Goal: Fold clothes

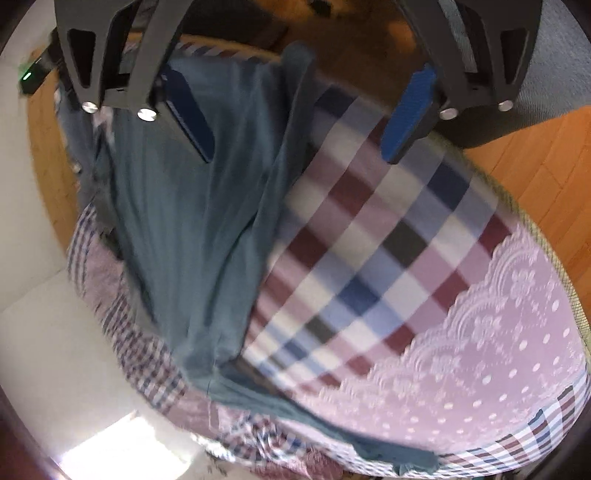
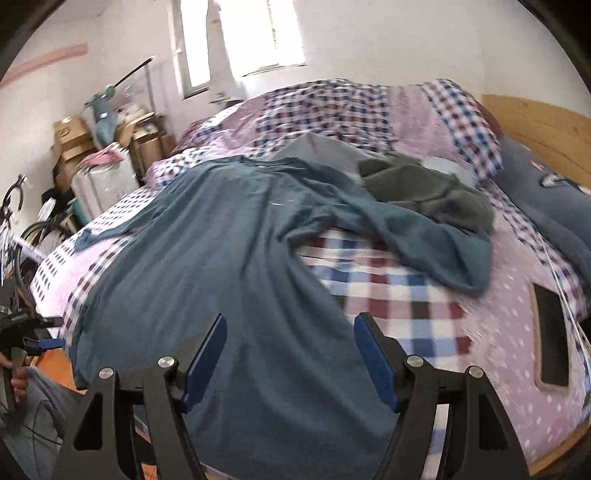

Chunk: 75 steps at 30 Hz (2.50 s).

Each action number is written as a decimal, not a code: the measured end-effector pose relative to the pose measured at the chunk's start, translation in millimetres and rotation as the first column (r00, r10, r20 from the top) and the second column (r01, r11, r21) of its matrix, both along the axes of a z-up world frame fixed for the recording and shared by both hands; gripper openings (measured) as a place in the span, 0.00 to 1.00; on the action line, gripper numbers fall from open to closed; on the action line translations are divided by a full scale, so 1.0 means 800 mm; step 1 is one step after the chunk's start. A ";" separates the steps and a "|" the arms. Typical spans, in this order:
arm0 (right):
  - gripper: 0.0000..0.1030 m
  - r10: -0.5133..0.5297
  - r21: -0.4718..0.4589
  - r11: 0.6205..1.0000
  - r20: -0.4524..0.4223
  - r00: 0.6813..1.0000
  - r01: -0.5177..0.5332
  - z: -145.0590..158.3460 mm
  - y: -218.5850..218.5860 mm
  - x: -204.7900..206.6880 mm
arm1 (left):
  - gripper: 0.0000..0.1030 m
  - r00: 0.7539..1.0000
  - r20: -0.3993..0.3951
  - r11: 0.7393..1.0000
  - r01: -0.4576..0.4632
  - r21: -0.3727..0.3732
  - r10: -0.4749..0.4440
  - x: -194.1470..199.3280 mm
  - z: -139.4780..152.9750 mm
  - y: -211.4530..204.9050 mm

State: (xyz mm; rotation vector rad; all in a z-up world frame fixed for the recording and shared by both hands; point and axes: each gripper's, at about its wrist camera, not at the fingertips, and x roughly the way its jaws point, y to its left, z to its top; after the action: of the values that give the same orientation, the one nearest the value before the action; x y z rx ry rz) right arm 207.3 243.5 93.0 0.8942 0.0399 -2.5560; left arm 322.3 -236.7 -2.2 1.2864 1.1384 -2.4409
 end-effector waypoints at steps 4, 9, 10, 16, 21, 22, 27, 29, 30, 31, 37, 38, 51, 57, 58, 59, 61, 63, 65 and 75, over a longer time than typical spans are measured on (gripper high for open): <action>0.73 0.040 0.001 0.999 -0.015 0.999 -0.040 0.003 -0.022 0.002 | 0.66 0.998 0.046 0.999 0.046 -0.013 -0.046 0.008 -0.009 0.015; 0.73 0.078 0.000 0.997 -0.025 0.997 -0.078 0.005 -0.046 0.001 | 0.52 0.988 0.102 0.992 0.122 -0.042 -0.117 0.009 -0.017 0.030; 0.73 0.083 -0.001 0.997 -0.025 0.996 -0.083 0.005 -0.050 0.000 | 0.51 0.983 0.121 0.988 0.145 -0.053 -0.138 0.007 -0.020 0.035; 0.73 0.120 0.024 0.993 -0.023 0.992 -0.119 0.001 -0.075 0.000 | 0.27 0.940 0.208 0.946 0.299 -0.123 -0.270 -0.015 -0.034 0.072; 0.73 0.120 0.033 0.992 -0.027 0.992 -0.119 0.000 -0.073 0.002 | 0.02 0.956 0.165 0.956 0.263 -0.128 -0.241 -0.009 -0.020 0.064; 0.73 0.113 0.028 0.993 -0.024 0.993 -0.113 0.000 -0.071 0.001 | 0.02 0.964 0.143 0.963 0.241 -0.121 -0.223 -0.003 -0.014 0.058; 0.73 0.082 -0.013 0.996 -0.018 0.996 -0.083 0.005 -0.058 -0.005 | 0.01 0.992 0.040 0.991 0.123 -0.059 -0.121 0.026 0.019 0.022; 0.73 0.081 -0.021 0.996 -0.020 0.997 -0.081 0.006 -0.057 -0.005 | 0.01 0.996 0.024 0.996 0.081 -0.032 -0.081 0.036 0.028 0.004; 0.73 0.080 -0.022 0.997 -0.021 0.997 -0.080 0.007 -0.057 -0.004 | 0.01 0.998 0.014 0.997 0.066 -0.027 -0.066 0.042 0.033 -0.003; 0.73 0.079 -0.022 0.997 -0.023 0.997 -0.079 0.008 -0.056 -0.004 | 0.01 0.998 0.007 0.998 0.059 -0.029 -0.059 0.047 0.037 -0.009; 0.73 0.024 -0.036 0.999 -0.010 1.000 -0.024 0.009 -0.036 -0.008 | 0.01 0.999 -0.008 0.996 0.030 -0.086 -0.031 0.071 0.061 -0.036; 0.73 0.002 -0.042 0.999 -0.001 1.000 -0.003 0.008 -0.027 -0.010 | 0.01 1.000 -0.008 0.996 0.018 -0.083 -0.018 0.072 0.060 -0.043; 0.73 -0.193 -0.154 0.954 0.341 0.920 0.257 -0.051 0.127 -0.024 | 0.00 0.981 -0.067 0.983 -0.185 -0.022 0.183 0.107 0.072 -0.106; 0.73 -0.089 -0.049 0.992 0.353 0.931 0.113 -0.068 0.099 0.001 | 0.00 0.991 -0.087 0.993 -0.109 -0.040 0.105 0.094 0.076 -0.098; 0.73 -0.078 -0.028 0.995 0.357 0.931 0.094 -0.072 0.095 0.005 | 0.00 0.992 -0.092 0.995 -0.086 -0.044 0.081 0.091 0.077 -0.094; 0.73 -0.066 -0.007 0.997 0.361 0.930 0.074 -0.075 0.090 0.008 | 0.00 0.994 -0.096 0.997 -0.062 -0.048 0.058 0.088 0.078 -0.090; 0.69 -0.045 0.034 0.999 0.370 0.928 0.035 -0.082 0.082 0.015 | 0.00 0.994 -0.105 0.998 -0.016 -0.056 0.010 0.082 0.079 -0.083; 0.63 -0.023 0.075 0.997 0.379 0.925 -0.005 -0.089 0.073 0.023 | 0.00 0.995 -0.100 0.997 0.019 -0.079 -0.027 0.074 0.081 -0.070; 0.59 -0.022 0.122 0.992 0.399 0.917 -0.030 -0.099 0.064 0.024 | 0.00 0.995 -0.095 0.996 0.029 -0.085 -0.037 0.069 0.080 -0.063; 0.02 -0.058 0.192 0.981 0.427 0.903 -0.028 -0.108 0.065 0.049 | 0.11 0.995 -0.085 0.996 0.037 -0.077 -0.044 0.052 0.072 -0.047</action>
State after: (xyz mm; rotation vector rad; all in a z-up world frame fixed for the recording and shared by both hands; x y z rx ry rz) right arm 246.4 295.8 6.7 1.5236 0.1516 -2.3357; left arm 363.6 -274.5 55.6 1.2051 1.0387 -2.5653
